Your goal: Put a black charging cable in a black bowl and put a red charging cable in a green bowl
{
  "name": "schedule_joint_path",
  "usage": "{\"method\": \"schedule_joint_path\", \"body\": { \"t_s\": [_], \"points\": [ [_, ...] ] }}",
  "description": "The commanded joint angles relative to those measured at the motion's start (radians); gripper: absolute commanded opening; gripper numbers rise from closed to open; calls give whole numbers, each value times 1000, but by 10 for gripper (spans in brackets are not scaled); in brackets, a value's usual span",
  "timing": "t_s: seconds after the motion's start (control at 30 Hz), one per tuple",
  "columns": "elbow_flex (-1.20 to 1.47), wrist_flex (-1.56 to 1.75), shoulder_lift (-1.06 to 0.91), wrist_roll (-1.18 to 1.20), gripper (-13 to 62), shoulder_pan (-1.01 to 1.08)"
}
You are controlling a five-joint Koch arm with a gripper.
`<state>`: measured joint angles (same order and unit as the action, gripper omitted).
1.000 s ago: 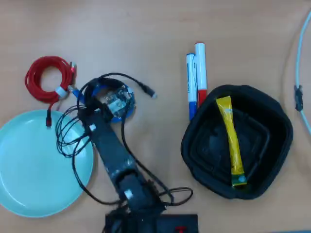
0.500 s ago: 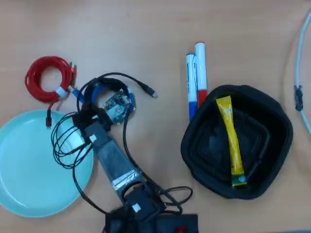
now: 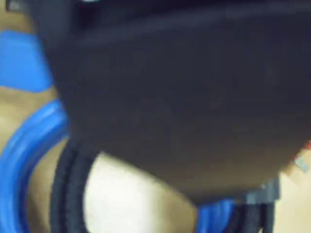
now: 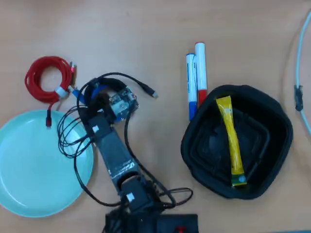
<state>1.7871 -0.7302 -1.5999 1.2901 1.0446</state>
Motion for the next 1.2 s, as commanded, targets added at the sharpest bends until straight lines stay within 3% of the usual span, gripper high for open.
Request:
{"method": "schedule_joint_path", "body": {
  "t_s": [0.0, 0.43, 0.67, 1.17],
  "points": [
    [-32, 97, 25, -32, 351, 3],
    [-44, 189, 163, -32, 341, 2],
    [-41, 189, 163, -29, 205, 0],
    [-25, 104, 158, 101, 201, -107]
  ]
}}
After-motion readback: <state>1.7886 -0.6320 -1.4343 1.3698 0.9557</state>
